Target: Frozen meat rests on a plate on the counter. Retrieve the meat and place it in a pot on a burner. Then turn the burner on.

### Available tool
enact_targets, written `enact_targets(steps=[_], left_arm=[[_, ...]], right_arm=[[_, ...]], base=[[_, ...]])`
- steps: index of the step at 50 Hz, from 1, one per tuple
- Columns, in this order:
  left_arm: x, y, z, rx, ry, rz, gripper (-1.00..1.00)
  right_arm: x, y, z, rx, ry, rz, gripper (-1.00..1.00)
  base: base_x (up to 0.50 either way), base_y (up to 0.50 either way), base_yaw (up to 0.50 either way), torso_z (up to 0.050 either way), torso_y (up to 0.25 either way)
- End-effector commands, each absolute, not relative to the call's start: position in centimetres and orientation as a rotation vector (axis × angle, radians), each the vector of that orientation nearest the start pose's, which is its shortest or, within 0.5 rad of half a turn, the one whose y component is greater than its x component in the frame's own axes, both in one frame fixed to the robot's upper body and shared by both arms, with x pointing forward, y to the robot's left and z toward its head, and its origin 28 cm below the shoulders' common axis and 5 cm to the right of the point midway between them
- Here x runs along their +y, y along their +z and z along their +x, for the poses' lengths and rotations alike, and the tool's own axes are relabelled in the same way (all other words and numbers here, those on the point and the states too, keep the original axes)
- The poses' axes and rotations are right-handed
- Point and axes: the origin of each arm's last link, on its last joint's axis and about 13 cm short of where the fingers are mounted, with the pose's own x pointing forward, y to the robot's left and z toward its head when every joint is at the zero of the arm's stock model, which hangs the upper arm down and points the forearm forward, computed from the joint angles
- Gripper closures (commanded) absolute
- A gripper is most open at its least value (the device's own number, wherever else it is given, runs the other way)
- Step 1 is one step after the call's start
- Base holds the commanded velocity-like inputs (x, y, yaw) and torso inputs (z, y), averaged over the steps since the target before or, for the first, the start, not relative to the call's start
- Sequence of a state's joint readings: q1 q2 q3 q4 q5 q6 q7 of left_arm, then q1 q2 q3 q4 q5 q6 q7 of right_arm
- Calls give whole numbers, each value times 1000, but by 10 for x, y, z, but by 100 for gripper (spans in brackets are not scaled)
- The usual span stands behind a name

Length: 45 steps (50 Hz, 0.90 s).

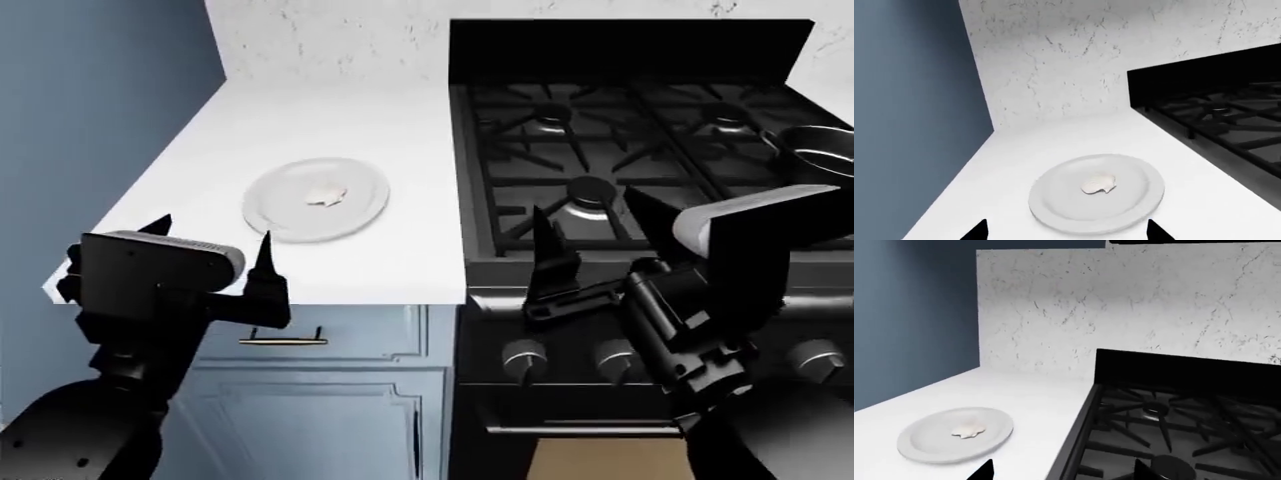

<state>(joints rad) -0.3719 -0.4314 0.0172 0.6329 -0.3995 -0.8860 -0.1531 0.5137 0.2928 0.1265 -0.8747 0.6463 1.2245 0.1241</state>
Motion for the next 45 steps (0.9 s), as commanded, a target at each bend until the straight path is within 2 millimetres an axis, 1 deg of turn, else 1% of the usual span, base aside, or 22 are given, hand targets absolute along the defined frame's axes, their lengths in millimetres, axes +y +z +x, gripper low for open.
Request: enact_targets(steps=[1,16,32,38,41,45], left_arm=[[263,185,235,-95,-64,194,-100],[264,186,234,-101,-62,180,-100],[266,184,238,-97,-60,172,-100],[267,182,245,-64,-49,149,-100],[268,183,250,-48,-76,139,-100],[274,190,260,-4,-97,108,-100]], right_arm=[[-124,226,207,-169,299,-76,-100],[-123,228,206,-178,298,-88,-100],[-121,230,208,-183,298,-99,-100],[-120,229,210,-166,303,-103,-100],[-120,229,211,-162,309,-108,-100],[-119,230,216,-159,315,-113,-100]], base=[[500,0,0,0,0],[500,0,0,0,0],[500,0,0,0,1],[0,0,0,0,2],[0,0,0,0,0],[0,0,0,0,0]])
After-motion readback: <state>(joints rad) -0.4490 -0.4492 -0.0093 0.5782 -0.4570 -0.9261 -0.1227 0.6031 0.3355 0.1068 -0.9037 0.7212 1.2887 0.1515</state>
